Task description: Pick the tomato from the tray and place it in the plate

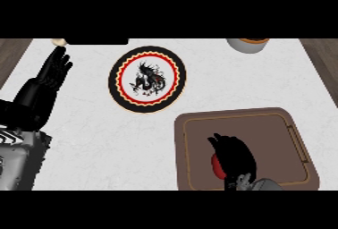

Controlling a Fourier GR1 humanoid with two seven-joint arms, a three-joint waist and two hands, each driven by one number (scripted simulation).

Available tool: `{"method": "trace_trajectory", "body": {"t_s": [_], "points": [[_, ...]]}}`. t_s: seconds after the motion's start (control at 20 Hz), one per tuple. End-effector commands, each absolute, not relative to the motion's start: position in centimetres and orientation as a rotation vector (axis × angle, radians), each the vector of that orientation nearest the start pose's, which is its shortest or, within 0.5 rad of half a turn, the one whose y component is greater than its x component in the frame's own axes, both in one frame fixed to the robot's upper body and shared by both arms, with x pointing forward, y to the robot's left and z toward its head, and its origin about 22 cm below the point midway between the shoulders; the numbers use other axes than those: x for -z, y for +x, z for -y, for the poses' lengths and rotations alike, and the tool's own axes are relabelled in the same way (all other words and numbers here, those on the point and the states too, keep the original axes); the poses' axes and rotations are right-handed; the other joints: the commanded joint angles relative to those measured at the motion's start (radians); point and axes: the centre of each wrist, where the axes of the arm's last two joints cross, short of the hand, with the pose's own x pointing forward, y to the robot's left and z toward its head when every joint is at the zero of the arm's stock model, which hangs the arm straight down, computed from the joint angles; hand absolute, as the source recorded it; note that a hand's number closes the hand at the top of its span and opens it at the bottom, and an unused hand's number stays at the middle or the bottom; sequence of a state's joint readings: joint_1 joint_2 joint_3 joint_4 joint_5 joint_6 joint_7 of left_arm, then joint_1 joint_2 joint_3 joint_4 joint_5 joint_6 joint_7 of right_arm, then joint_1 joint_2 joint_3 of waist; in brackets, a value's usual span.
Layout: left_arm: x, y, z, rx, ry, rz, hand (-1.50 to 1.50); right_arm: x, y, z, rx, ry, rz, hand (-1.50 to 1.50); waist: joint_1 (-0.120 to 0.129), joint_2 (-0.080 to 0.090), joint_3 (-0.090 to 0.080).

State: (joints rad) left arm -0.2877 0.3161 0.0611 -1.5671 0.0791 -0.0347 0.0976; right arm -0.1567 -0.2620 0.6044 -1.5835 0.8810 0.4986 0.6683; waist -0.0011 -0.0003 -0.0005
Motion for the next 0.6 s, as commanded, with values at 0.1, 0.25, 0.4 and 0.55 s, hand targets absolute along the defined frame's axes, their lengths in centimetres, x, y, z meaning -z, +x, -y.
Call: {"method": "trace_trajectory", "body": {"t_s": [0.1,0.25,0.4,0.55], "points": [[-9.9,29.7,-28.5,0.230,0.145,1.752,0.00,-1.2,23.3,14.2,-1.479,-0.782,1.030,1.50,0.005,0.000,0.001],[-10.5,30.0,-28.9,0.225,0.158,1.737,0.00,0.0,21.7,11.9,-1.137,-0.936,0.794,1.50,-0.022,-0.007,0.000],[-9.6,29.1,-30.4,0.168,0.218,1.717,0.00,1.5,20.6,15.9,-0.790,-1.020,0.507,1.50,-0.109,-0.027,-0.002],[-9.5,28.7,-31.2,0.161,0.242,1.710,0.00,1.6,19.1,15.9,-0.562,-1.129,0.370,1.50,-0.113,-0.030,-0.005]]}}
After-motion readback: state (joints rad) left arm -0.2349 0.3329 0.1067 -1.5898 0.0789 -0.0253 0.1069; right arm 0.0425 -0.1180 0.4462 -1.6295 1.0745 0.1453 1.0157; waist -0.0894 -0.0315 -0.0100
